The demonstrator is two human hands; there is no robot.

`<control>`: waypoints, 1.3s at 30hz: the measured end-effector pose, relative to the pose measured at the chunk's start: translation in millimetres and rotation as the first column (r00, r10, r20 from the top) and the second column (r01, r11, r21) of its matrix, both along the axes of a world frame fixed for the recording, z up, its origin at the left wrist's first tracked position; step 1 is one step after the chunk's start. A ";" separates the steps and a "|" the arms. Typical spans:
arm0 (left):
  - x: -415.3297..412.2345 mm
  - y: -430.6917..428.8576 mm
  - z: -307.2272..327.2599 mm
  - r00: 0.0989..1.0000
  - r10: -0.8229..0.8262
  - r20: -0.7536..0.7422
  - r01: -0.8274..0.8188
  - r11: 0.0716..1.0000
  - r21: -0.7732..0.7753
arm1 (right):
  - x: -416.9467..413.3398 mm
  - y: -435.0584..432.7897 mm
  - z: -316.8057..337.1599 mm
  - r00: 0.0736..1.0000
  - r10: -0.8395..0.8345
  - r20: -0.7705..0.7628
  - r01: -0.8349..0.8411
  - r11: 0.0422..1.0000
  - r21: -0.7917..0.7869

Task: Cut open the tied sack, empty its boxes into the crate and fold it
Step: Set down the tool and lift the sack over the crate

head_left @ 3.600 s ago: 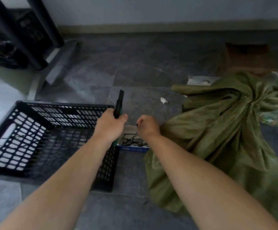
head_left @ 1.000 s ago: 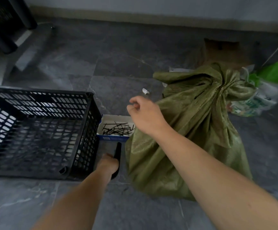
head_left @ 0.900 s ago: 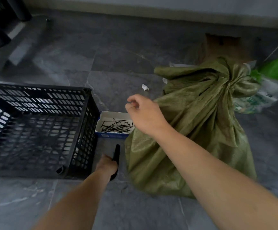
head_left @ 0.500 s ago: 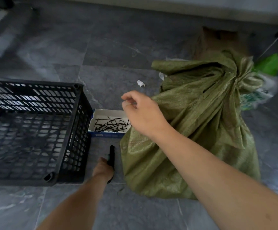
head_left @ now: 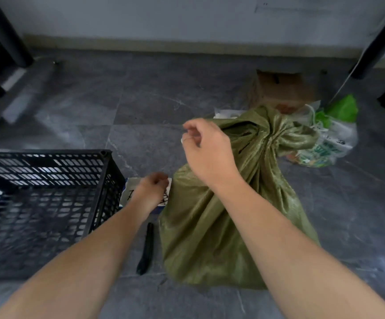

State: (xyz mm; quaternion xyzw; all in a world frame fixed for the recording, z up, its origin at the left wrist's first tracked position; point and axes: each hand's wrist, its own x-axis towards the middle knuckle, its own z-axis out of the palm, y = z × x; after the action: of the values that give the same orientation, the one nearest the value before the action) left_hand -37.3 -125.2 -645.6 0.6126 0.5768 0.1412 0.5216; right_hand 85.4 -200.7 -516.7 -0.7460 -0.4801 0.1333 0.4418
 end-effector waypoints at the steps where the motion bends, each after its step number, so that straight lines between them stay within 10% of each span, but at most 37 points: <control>1: 11.3 1.3 15.7 0.998 -0.012 0.065 0.010 1.000 0.023 | 6.5 -7.9 4.8 0.997 -0.061 0.036 0.060 0.998 0.032; 5: 50.8 -4.5 63.0 0.964 -0.230 0.132 0.204 0.961 0.184 | 31.0 -46.7 19.1 0.872 -0.438 0.217 0.416 0.898 0.141; 11: 82.1 -37.4 70.9 0.849 -0.475 -0.234 0.526 0.806 0.271 | 62.3 -85.4 15.3 0.859 -0.512 0.000 0.457 0.766 -0.452; 16: 73.3 -55.1 96.1 0.989 -0.121 0.083 0.097 0.964 0.247 | 63.9 -90.9 14.7 0.876 -0.420 -0.238 0.297 0.857 -0.421; 24: 31.2 -18.9 132.7 0.850 0.385 0.360 -0.316 0.919 -0.238 | 80.5 -119.7 94.3 0.754 -0.535 -0.381 0.427 0.840 -0.334; 39: -32.1 -110.2 416.0 0.713 0.662 0.231 -0.513 0.717 -0.473 | 62.1 -129.4 308.1 0.772 -0.519 -0.366 0.309 0.811 -0.497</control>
State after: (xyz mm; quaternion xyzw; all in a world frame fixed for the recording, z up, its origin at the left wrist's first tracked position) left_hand -69.4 -235.4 -229.7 0.2402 0.6457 0.3070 0.6566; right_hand 147.5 -330.2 -208.6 -0.8520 -0.1337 0.3101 0.4000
